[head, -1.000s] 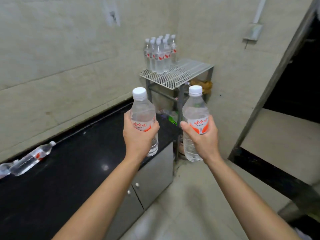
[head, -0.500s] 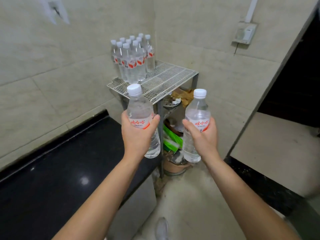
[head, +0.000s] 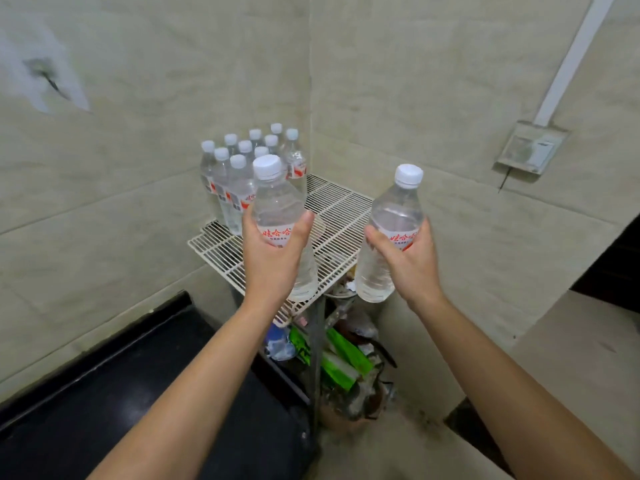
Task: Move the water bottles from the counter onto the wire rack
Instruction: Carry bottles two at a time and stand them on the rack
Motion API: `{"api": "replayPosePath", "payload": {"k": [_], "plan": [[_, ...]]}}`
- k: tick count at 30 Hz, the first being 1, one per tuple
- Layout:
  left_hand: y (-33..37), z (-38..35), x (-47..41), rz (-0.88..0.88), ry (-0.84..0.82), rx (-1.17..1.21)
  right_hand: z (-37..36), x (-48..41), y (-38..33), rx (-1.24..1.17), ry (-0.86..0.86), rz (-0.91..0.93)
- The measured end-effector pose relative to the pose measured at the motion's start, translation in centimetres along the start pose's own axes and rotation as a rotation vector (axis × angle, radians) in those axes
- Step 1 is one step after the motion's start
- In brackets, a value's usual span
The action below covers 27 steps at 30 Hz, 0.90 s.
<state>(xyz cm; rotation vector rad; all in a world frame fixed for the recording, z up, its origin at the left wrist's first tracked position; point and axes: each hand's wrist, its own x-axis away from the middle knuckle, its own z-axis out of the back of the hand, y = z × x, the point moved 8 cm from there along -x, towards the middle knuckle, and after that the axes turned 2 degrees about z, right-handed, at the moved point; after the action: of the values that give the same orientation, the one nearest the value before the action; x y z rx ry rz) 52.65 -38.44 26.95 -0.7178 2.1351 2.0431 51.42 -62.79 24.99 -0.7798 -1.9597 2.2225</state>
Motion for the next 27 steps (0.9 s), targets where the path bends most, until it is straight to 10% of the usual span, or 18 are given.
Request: {"api": "replayPosePath", "payload": {"k": [27], "plan": [[-14.2,-11.1,-13.1,0.227,0.362,-0.411,-15.1,-27.2,15.9,-0.275,-0.782,0.016]]}}
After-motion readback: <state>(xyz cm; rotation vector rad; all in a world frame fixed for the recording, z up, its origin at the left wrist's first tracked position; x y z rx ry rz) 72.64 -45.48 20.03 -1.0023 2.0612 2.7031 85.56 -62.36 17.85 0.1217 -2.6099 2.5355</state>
